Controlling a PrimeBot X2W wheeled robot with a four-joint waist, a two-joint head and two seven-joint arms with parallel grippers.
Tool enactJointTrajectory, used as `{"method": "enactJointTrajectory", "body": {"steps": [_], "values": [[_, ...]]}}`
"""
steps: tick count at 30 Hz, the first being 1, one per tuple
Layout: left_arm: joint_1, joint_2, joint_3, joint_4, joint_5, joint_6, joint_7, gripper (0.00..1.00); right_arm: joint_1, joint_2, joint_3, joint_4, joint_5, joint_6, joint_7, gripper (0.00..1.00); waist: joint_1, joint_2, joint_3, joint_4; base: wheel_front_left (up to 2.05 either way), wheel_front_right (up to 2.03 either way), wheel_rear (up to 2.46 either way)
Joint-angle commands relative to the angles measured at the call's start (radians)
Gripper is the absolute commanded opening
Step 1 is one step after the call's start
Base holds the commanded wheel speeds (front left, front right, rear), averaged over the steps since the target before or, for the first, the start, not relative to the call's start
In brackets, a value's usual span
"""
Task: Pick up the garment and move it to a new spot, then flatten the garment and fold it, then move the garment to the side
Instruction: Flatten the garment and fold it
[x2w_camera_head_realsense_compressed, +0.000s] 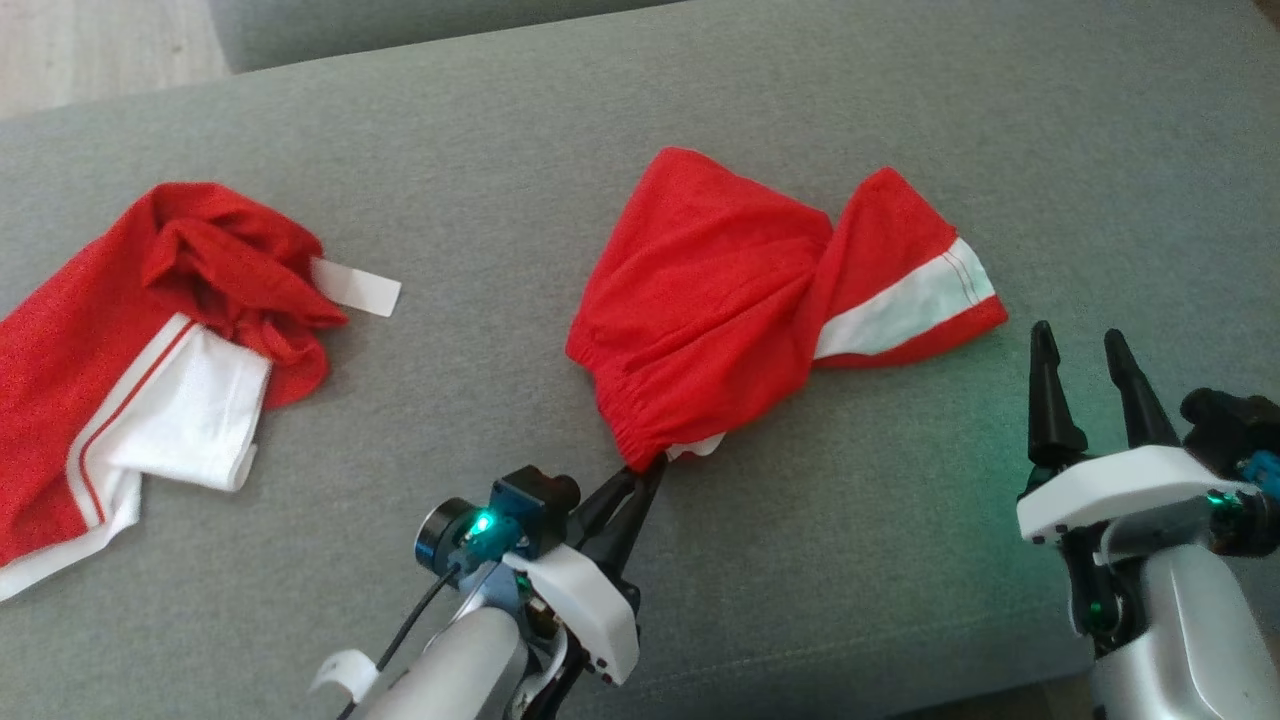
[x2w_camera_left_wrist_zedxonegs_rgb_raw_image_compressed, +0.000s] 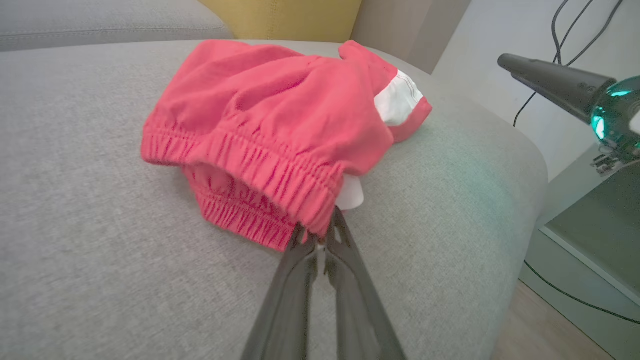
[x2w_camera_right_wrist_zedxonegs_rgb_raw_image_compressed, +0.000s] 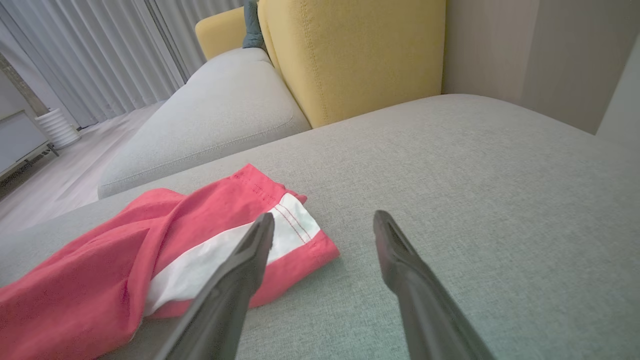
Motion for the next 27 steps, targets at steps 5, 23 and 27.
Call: {"method": "enactJointTrajectory", "body": {"steps": [5,23,27], "values": [[-0.011,0.001,0.053,-0.056,0.015,-0.009,-0.012,0.00,-0.055,-0.004,0.021,-0.014,-0.019,-0.001,0.004,1.00,0.0000,0.0000,-0.013,0.032,0.00,0.00,0.00],[-0.017,0.005,0.085,-0.074,0.065,-0.023,-0.012,0.00,-0.226,-0.118,0.103,0.189,-0.155,-0.001,0.110,1.00,0.0000,0.0000,0.027,0.071,0.00,0.00,0.00],[-0.022,0.004,0.085,-0.072,0.071,-0.026,-0.012,0.00,-0.270,-0.157,0.152,0.237,-0.124,-0.001,0.128,1.00,0.0000,0.0000,0.042,0.077,0.00,0.00,0.00]]}}
